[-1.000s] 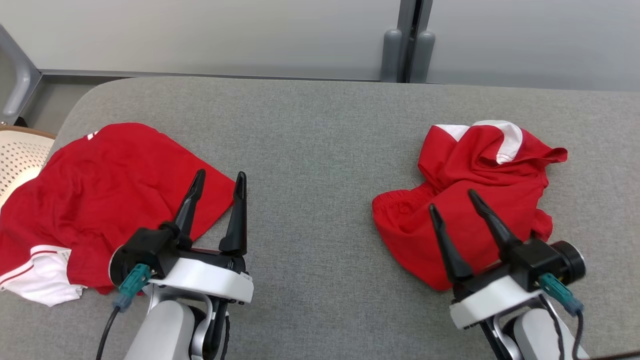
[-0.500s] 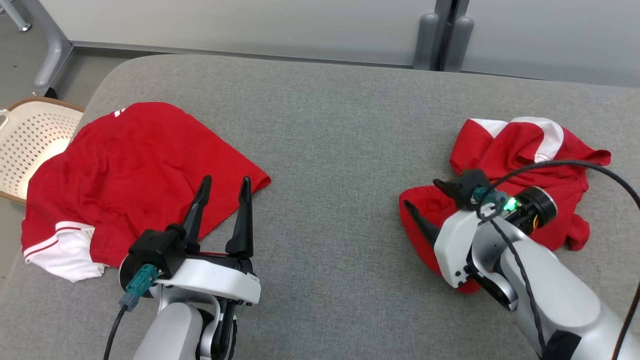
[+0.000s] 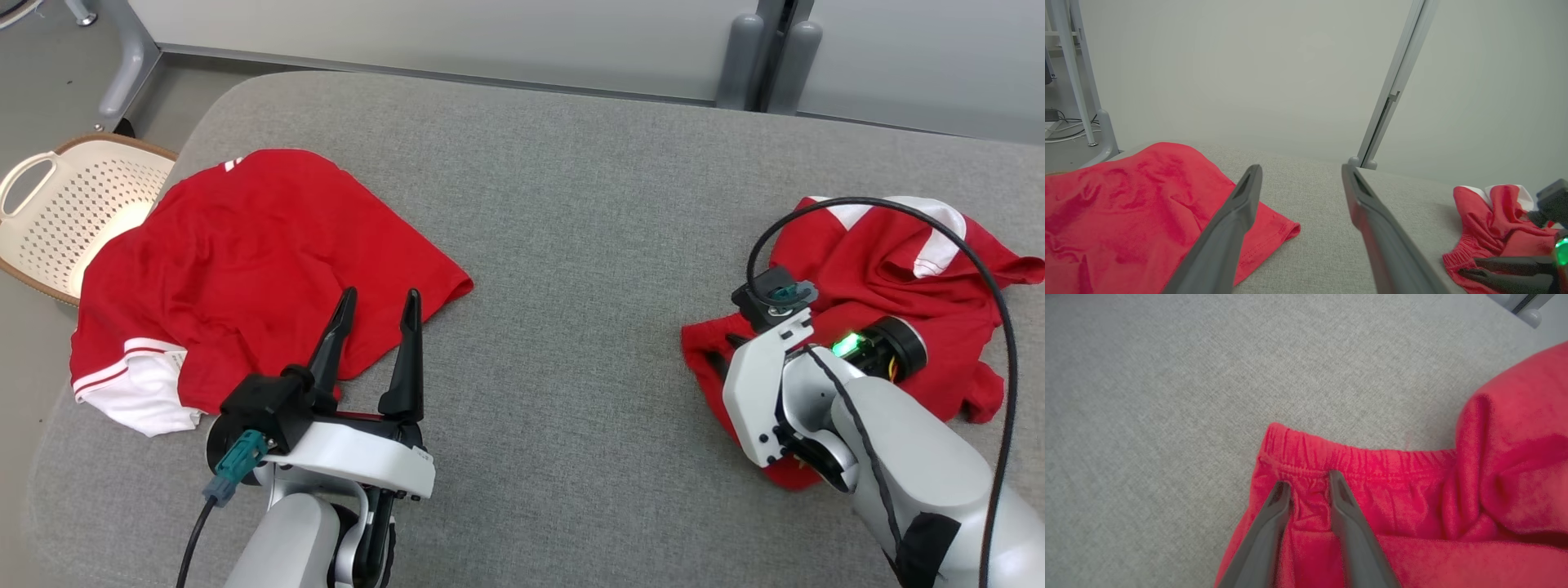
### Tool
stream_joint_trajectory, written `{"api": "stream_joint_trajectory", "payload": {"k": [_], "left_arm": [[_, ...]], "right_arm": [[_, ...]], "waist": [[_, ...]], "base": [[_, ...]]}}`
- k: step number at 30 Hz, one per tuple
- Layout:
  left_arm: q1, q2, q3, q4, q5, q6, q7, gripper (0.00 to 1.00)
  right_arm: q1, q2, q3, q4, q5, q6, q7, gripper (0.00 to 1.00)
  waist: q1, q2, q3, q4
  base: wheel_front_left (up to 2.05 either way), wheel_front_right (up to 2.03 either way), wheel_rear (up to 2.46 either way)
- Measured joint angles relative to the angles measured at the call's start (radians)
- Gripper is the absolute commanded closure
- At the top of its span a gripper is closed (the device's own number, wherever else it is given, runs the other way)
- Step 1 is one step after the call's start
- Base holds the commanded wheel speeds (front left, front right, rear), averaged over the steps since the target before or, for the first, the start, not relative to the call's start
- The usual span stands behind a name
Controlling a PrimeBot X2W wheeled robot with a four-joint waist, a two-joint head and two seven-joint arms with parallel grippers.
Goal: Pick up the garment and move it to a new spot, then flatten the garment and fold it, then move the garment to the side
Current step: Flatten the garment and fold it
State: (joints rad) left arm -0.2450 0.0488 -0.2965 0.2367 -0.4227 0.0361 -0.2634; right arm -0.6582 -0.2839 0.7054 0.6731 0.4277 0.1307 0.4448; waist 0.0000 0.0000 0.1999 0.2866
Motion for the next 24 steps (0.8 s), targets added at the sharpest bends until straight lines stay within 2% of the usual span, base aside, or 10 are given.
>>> {"api": "stream_joint_trajectory", "payload": {"k": [4, 10, 16, 17, 18, 19, 24], "left_arm": [[-0.001, 0.000, -0.004, 0.000, 0.000, 0.000, 0.000, 0.00], [-0.001, 0.000, -0.006, 0.001, 0.000, 0.000, 0.000, 0.00], [-0.001, 0.000, -0.021, -0.001, 0.000, 0.000, 0.000, 0.00], [-0.001, 0.000, -0.025, -0.001, 0.000, 0.000, 0.000, 0.00], [0.000, 0.000, -0.028, -0.001, 0.000, 0.000, 0.000, 0.00], [0.000, 0.000, -0.031, -0.001, -0.001, 0.000, 0.000, 0.00], [0.008, 0.000, -0.044, 0.002, -0.003, 0.000, 0.000, 0.00]], "right_arm": [[-0.008, -0.017, -0.015, 0.002, -0.023, 0.000, -0.123, 1.00], [-0.065, -0.007, -0.063, 0.009, -0.106, 0.000, -0.351, 1.00], [-0.135, 0.048, -0.150, 0.039, -0.241, 0.000, -0.593, 1.00], [-0.136, 0.063, -0.154, 0.058, -0.253, 0.000, -0.615, 0.95], [-0.136, 0.077, -0.156, 0.077, -0.269, 0.000, -0.637, 0.07], [-0.137, 0.088, -0.168, 0.095, -0.293, 0.000, -0.655, 0.00], [-0.131, 0.130, -0.177, 0.247, -0.341, 0.000, -0.647, 0.00]], "waist": [[0.0000, 0.0000, 0.002, 0.007], [0.0000, 0.0000, -0.006, 0.011], [0.0000, 0.0000, -0.017, 0.018], [0.0000, 0.0000, -0.018, 0.019], [0.0000, 0.0000, -0.019, 0.021], [0.0000, 0.0000, -0.020, 0.022], [0.0000, 0.0000, -0.029, 0.027]], "base": [[0.00, 0.00, 0.00], [0.00, 0.00, 0.00], [0.00, 0.00, 0.00], [0.00, 0.00, 0.00], [0.00, 0.00, 0.00], [0.00, 0.00, 0.00], [0.00, 0.00, 0.00]]}}
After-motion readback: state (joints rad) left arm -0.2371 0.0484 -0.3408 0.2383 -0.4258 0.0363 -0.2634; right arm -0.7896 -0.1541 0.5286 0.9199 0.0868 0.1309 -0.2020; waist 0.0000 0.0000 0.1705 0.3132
